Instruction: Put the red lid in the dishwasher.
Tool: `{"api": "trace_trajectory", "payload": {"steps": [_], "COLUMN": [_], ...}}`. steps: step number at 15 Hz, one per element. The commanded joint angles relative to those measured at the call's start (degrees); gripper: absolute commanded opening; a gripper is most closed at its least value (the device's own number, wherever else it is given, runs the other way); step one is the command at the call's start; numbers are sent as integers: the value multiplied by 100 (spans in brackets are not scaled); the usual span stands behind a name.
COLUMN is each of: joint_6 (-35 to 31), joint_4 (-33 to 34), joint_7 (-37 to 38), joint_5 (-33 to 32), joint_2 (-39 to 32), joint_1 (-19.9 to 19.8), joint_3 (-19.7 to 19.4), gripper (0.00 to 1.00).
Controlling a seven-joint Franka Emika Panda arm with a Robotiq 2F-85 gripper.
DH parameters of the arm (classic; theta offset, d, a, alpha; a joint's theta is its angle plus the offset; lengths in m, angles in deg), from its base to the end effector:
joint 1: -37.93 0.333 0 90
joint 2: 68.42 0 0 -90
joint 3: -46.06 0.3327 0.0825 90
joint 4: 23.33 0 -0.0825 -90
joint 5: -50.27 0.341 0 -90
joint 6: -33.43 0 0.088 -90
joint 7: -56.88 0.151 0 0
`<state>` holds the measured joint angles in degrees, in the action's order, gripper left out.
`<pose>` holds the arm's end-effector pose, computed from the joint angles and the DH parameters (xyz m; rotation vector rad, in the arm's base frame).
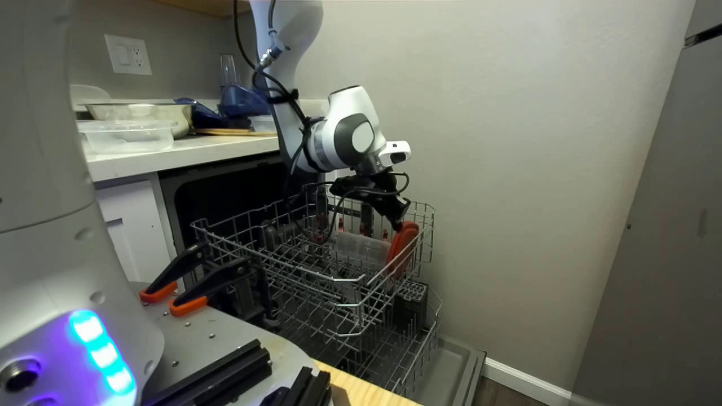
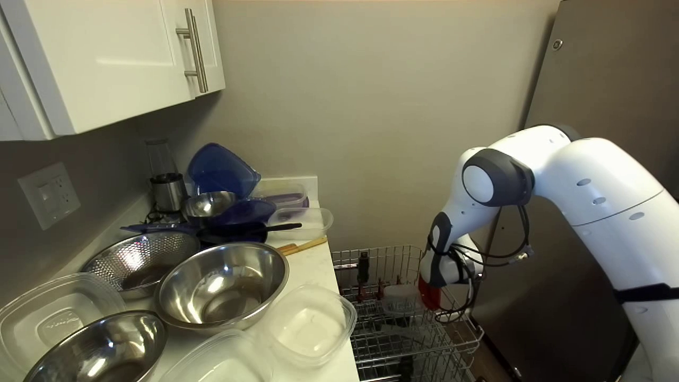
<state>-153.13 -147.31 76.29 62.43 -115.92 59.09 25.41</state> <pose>0.5710 -0.0222 0.0821 2.8622 -0.5713 0.5477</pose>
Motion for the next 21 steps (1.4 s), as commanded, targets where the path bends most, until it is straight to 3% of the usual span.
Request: {"api": "trace_trajectory", "payload": {"steps": [1,2,3,6,14,21], "joint_6": [-27,-20,-20,-24,-23,80], "joint_4": [36,50,58,69,-145,-352], "joint_7": [-111,-86,-83,-71,-113,-135], "joint_5": [166,190,204,276,309,291], "joint_2": [-14,-22,-23,-14,331,820], "joint_1": [-40,-23,-26,-25,82,278], "joint_3": [17,-2,-3,-9,-83,-317], "gripper": [0,27,28,45,97,100]}}
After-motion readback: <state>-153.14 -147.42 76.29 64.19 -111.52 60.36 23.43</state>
